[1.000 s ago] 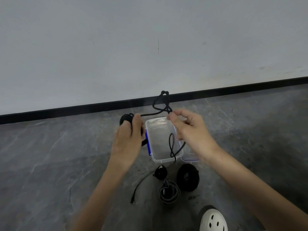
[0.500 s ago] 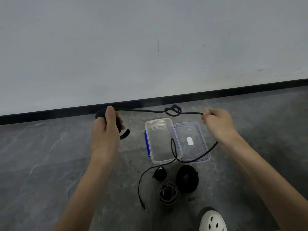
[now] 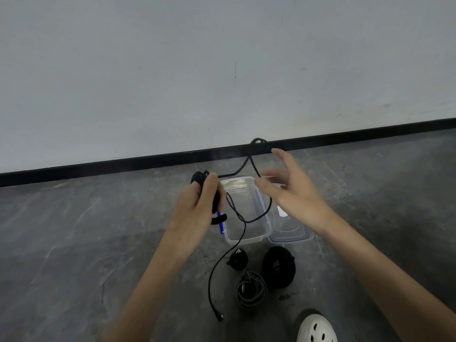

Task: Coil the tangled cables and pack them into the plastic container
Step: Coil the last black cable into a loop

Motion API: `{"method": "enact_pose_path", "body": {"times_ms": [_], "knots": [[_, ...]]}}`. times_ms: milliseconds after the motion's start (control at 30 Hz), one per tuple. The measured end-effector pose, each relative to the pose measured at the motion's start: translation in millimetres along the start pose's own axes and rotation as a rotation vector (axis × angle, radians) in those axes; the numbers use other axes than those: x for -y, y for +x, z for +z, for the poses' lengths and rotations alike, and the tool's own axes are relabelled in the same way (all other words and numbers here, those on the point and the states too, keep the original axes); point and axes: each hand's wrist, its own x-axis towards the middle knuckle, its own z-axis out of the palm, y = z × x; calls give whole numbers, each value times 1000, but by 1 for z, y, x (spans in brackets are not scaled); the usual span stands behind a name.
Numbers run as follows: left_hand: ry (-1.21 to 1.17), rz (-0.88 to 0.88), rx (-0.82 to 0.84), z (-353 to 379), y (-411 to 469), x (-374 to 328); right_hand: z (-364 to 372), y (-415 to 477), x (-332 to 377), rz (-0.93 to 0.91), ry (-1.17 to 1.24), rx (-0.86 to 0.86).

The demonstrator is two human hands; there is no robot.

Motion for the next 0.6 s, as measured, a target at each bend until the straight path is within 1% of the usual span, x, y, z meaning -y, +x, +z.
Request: {"method": "enact_pose_path", "body": {"times_ms": [67, 167, 233, 367, 467, 533, 600], "knots": [[13, 2, 114, 4, -3, 0, 3, 3, 3, 31, 143, -15], [98, 17, 243, 10, -6, 1, 5, 3, 6, -17, 233, -149], [131, 28, 301, 12, -7, 1, 5, 2, 7, -36, 248, -200], [142, 14, 354, 13, -10, 1, 4, 1, 10, -46, 294, -219], [155, -75, 466, 11, -12, 0, 1, 3, 10, -33, 364, -223], [66, -188, 598, 11, -14, -5, -3, 5, 10, -16, 404, -254], [-55, -251, 707, 13, -17, -10, -6, 7, 8, 29, 450, -288]]}}
